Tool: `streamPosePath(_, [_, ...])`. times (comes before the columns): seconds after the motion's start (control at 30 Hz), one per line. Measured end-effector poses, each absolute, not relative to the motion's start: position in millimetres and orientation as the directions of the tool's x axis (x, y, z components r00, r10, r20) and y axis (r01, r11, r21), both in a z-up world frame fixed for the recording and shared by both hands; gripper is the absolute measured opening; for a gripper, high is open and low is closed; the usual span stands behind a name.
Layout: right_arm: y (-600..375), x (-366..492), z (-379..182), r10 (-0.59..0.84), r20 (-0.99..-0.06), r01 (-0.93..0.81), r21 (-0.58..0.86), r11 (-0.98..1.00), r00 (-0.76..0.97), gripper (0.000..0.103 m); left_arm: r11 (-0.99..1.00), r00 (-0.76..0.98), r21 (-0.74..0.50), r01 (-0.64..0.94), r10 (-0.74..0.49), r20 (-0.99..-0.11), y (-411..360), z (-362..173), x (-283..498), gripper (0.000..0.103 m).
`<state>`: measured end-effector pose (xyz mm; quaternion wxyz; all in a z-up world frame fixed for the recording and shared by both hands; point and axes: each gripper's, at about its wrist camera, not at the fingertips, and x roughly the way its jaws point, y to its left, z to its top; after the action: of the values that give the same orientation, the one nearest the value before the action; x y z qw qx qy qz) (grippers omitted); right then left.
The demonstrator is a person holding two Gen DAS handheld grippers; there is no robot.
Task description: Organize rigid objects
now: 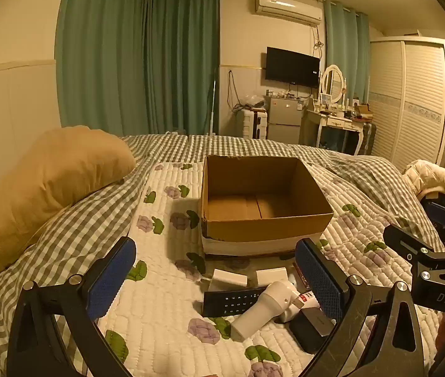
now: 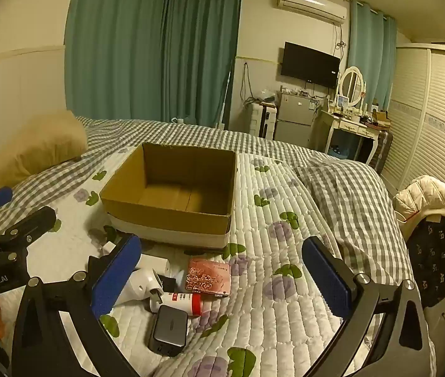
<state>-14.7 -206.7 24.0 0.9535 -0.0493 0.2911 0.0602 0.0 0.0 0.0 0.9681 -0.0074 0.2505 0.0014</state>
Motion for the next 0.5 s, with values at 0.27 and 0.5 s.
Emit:
streamPosePath(0.27, [-205.4, -14.8, 19.6, 0.094, -0.570, -0.150, -0.052, 0.987, 0.816, 0.103, 1.000, 0.873, -0.013, -0.008, 0.001, -0.487, 0.0, -0.1, -0.4, 0.103])
streamPosePath(0.5, [-201.2, -12.5, 17.0, 0.089, -0.583, -0.152, -0.061, 0.986, 0.807, 0.103, 1.000, 0.875, -0.010, -0.013, 0.006, -0.485, -1.3, 0.6, -2.5, 0.103])
